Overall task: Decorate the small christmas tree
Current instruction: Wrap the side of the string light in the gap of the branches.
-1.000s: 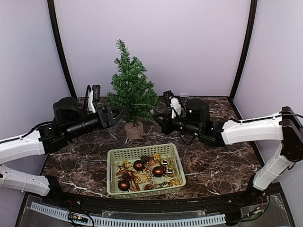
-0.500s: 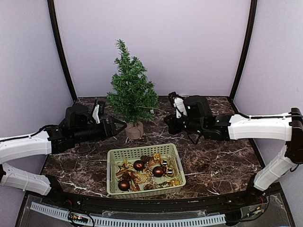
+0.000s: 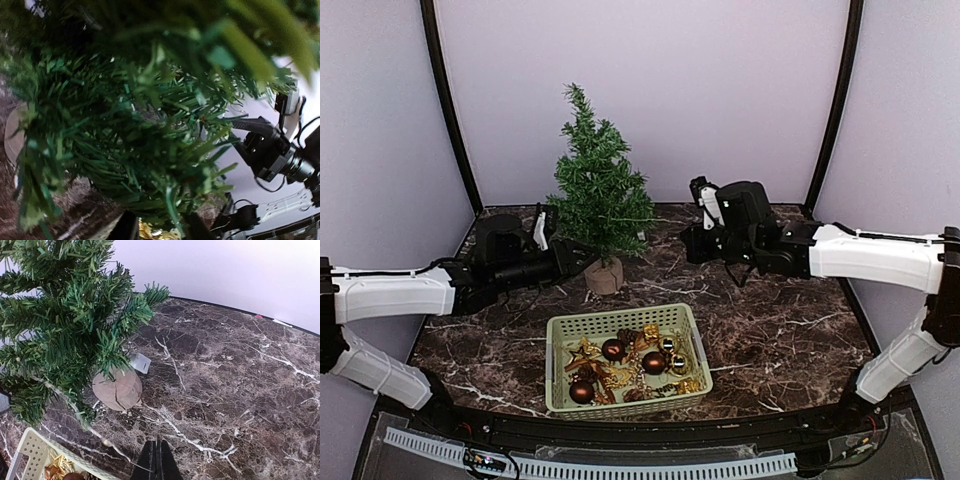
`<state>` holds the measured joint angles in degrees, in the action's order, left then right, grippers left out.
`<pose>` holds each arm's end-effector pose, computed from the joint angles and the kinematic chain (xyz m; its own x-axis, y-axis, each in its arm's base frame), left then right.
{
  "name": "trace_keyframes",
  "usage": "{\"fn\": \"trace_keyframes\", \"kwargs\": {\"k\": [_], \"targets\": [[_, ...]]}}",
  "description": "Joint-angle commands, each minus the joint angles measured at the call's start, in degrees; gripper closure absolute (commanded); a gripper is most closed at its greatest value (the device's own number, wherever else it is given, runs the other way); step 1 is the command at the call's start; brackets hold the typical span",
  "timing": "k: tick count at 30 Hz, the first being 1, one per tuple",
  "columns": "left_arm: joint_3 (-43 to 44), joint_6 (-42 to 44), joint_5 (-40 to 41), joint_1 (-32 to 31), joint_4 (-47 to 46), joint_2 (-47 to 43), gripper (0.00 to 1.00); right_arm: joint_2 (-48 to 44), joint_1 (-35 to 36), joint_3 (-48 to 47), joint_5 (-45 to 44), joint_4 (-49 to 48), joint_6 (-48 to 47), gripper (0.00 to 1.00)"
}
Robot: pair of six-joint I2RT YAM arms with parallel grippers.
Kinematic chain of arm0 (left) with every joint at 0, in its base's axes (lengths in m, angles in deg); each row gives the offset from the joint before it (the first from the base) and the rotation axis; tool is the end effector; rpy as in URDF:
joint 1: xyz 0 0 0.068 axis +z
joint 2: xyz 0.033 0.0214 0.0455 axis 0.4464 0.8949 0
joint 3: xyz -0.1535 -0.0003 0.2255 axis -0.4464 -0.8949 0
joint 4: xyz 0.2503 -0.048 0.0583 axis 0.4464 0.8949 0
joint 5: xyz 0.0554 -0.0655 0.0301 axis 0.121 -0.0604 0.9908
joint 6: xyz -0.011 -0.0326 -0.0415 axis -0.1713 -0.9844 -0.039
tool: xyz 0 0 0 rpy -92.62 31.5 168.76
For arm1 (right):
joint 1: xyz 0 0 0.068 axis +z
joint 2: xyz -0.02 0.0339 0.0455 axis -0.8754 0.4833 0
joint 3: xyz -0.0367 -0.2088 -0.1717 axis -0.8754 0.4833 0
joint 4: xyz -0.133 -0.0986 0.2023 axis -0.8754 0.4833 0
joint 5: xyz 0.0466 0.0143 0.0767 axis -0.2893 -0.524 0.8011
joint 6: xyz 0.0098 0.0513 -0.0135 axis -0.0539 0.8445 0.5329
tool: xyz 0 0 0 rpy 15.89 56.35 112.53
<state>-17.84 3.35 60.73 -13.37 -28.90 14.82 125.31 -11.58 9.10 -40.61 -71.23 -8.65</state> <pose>0.2173 -0.1916 0.2615 -0.6863 -0.3673 -0.6278 0.4176 0.5077 -0.7535 0.2290 0.2554 0.2940 -0.4816 -0.0406 -0.8755 -0.4645 0.8589 0.2157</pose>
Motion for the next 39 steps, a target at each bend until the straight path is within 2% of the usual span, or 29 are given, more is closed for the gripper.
{"fn": "trace_keyframes", "kwargs": {"k": [1,2,4,6,21,32,39], "targets": [[-0.29,-1.41,-1.04,1.46,-4.87,0.48,0.80,0.90,-0.94,-3.68,0.58,1.03,-0.36,1.00],[-0.64,-1.52,-0.98,1.64,-4.73,0.45,0.88,1.13,-0.92,-4.13,0.66,1.27,-0.61,1.00],[-1.35,-1.80,-1.00,2.74,-4.35,0.20,0.97,1.56,-0.91,-5.16,0.76,1.92,-1.22,1.00],[-1.94,-1.75,-1.21,3.75,-3.98,-0.21,1.00,2.13,-0.91,-6.02,0.82,2.79,-1.73,1.00],[-1.86,5.00,-7.94,13.21,-1.25,-1.52,1.00,7.60,1.60,-10.00,5.24,7.34,-5.49,1.00],[-1.08,7.21,-12.29,15.84,-2.77,0.68,1.00,13.80,5.18,-13.96,6.40,8.66,-4.96,1.00],[-0.90,8.08,-13.38,17.64,-3.59,1.05,1.00,11.82,5.63,-15.77,4.77,10.82,-4.63,1.00]]}}
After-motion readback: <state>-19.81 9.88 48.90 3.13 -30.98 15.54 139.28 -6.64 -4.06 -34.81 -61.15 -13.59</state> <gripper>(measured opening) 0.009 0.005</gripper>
